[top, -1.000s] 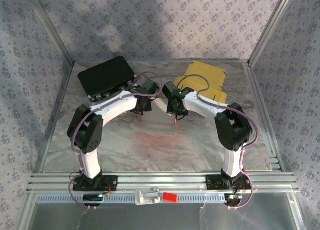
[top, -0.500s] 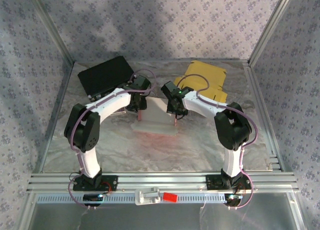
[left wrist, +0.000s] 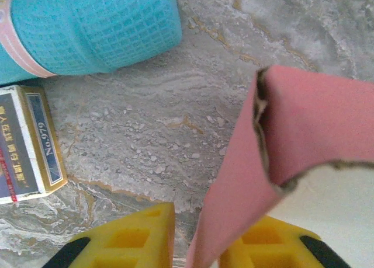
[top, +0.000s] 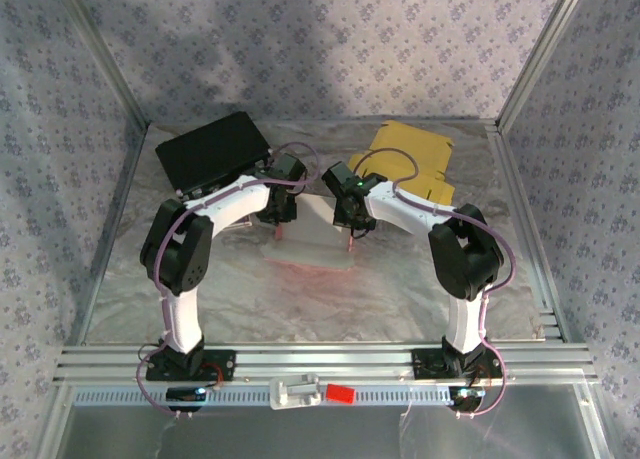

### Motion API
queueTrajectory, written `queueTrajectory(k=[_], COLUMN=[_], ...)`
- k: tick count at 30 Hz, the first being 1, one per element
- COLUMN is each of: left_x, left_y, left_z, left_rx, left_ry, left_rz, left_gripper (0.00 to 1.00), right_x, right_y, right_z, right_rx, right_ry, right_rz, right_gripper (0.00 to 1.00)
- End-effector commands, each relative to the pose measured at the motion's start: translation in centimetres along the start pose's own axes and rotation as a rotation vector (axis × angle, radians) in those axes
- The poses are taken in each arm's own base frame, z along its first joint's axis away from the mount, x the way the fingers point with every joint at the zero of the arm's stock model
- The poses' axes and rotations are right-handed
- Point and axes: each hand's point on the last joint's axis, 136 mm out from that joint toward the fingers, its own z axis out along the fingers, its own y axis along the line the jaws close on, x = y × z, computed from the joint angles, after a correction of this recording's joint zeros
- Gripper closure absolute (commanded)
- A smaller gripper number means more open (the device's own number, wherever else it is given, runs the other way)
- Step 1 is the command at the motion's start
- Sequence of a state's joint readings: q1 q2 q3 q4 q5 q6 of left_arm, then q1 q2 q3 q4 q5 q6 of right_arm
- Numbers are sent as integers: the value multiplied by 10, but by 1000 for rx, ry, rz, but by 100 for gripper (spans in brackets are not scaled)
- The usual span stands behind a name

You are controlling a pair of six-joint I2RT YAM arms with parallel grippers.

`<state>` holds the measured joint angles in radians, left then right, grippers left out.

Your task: Fold the paper box

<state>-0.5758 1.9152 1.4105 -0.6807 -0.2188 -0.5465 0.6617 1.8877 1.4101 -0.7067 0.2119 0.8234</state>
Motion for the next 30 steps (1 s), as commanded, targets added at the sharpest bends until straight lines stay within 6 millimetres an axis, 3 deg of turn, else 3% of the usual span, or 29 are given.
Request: queueTrajectory(k=[1,5,12,23,30], left_x=[-16,-20,-14,-2,-3], left_y=[-2,-5,-2,22,12], left_z=[-8,-11,-5,-9,-10], left_rx=[3,19,-2,-259,-239], left_ry=[-58,-79,-53,-44,-65], left_rz=[0,7,24,35,24], left_gripper=[74,74,100,100,100], right_x=[14,15,14,16,18], right_y=[-6,-7,-6,-4,-1], right_z=[12,13,11,12,11], right_rx=[45,47,43,43,34], right_ry=[55,57,53,61,67], right_rz=[-2,-3,-2,6,2], right_gripper=[100,100,100,100,100])
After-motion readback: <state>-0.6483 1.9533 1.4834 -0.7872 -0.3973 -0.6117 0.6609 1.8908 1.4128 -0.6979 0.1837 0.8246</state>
